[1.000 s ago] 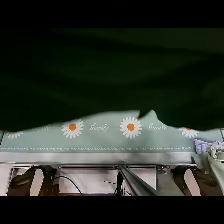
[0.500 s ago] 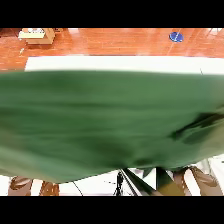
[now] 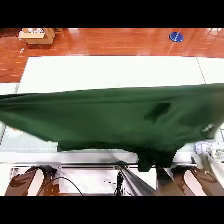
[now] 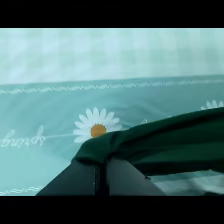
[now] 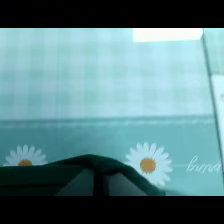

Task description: Fold the shirts.

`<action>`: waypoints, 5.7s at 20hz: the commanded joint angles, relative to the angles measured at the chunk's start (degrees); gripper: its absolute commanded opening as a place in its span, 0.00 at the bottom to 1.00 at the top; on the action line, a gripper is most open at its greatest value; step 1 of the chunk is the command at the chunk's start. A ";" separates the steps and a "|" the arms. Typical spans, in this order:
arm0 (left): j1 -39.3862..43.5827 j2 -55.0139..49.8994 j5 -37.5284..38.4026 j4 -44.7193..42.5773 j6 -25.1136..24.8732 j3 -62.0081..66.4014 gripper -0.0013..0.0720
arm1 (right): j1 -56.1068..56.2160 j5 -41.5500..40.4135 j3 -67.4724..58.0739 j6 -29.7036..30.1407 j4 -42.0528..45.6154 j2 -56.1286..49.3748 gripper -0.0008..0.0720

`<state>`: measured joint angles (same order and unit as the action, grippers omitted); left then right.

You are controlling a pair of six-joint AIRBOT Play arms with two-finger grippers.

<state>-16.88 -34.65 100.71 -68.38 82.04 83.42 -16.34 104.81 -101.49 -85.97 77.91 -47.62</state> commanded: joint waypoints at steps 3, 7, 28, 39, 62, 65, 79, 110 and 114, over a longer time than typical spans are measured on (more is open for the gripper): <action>3.50 -14.10 -7.82 0.22 -0.55 -6.21 0.05 | 0.50 -6.78 4.07 2.03 -4.48 -17.38 0.05; 6.40 -29.83 -16.59 0.66 -0.59 -5.18 0.05 | 0.50 -16.46 4.07 2.86 -9.75 -29.88 0.05; 9.49 -62.03 -60.04 7.80 -12.81 -0.33 0.05 | 8.83 -58.60 4.07 4.83 -7.08 -53.90 0.05; 8.61 -59.71 -31.15 2.34 -15.15 1.31 0.05 | 7.82 -31.91 4.07 7.15 4.11 -51.47 0.05; -5.75 -44.50 -18.97 4.07 -10.38 -22.27 0.83 | -4.20 -23.17 26.62 8.81 4.96 -38.88 0.68; -12.22 -36.15 -18.69 8.70 -14.80 -40.79 0.83 | -11.67 -26.97 42.12 19.58 -12.22 -33.16 0.68; -11.82 -35.10 -28.81 13.60 -20.06 -54.03 0.83 | -15.80 -27.67 49.90 24.33 -22.16 -30.25 0.68; -0.35 -43.76 -29.66 16.39 -19.45 -53.81 0.06 | -9.55 -42.05 69.07 21.44 -26.34 -26.32 0.48; -0.35 -43.41 -29.57 16.61 -19.45 -53.72 0.05 | -8.17 -37.35 67.08 23.41 -26.27 -24.37 0.05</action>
<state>-17.17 -78.30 72.95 -52.14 62.61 29.61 -26.20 64.45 -33.21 -63.94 51.92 -73.01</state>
